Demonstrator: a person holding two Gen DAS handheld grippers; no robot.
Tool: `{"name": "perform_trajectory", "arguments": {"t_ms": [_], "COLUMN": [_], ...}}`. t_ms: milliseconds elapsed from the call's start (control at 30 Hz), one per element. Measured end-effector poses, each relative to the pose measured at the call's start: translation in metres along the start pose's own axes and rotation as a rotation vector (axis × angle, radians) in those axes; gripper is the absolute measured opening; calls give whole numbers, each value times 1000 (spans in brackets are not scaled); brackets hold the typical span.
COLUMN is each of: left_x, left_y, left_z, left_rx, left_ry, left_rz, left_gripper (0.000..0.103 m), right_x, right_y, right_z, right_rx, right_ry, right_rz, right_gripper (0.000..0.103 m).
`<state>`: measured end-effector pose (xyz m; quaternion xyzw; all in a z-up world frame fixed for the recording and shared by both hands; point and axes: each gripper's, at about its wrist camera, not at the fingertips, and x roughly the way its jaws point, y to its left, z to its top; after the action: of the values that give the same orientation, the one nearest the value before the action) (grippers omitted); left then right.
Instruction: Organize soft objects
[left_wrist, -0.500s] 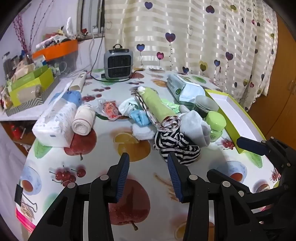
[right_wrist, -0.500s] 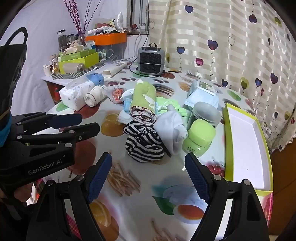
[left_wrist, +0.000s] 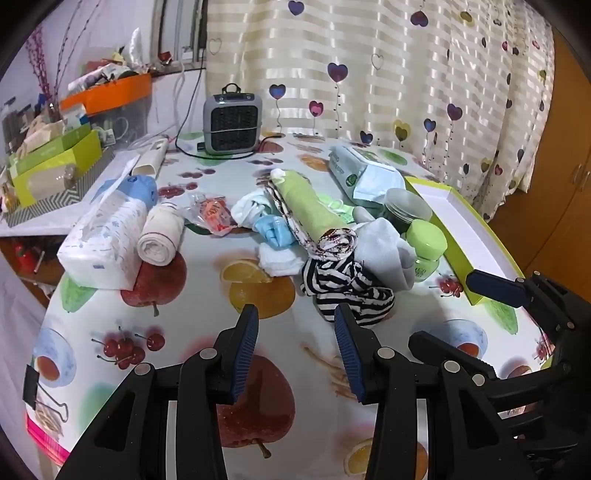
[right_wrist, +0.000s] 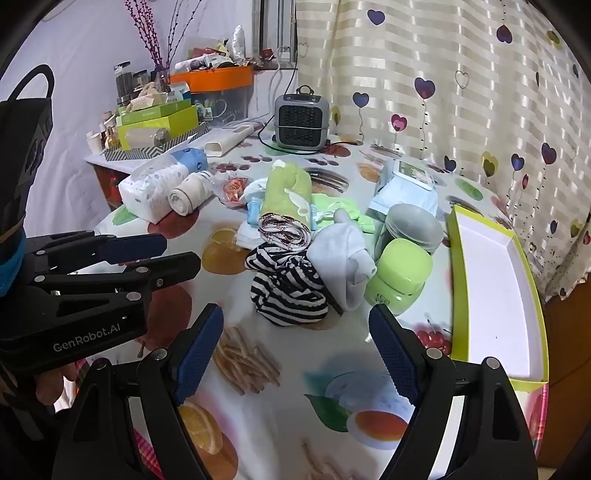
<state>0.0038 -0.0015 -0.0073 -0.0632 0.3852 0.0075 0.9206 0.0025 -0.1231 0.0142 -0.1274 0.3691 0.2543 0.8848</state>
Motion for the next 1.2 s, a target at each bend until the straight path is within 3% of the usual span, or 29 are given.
{"name": "perform_trajectory", "arguments": {"t_ms": [1200], "left_x": [-2], "left_y": [17], "left_z": [2], "left_rx": [-14], "left_ry": [-7], "left_rz": [25], "left_gripper": [42], "right_x": [7], "right_y": [7], "right_z": [9], "right_rx": [-7], "right_ry": [0], "right_rz": [4], "right_gripper": [81]}}
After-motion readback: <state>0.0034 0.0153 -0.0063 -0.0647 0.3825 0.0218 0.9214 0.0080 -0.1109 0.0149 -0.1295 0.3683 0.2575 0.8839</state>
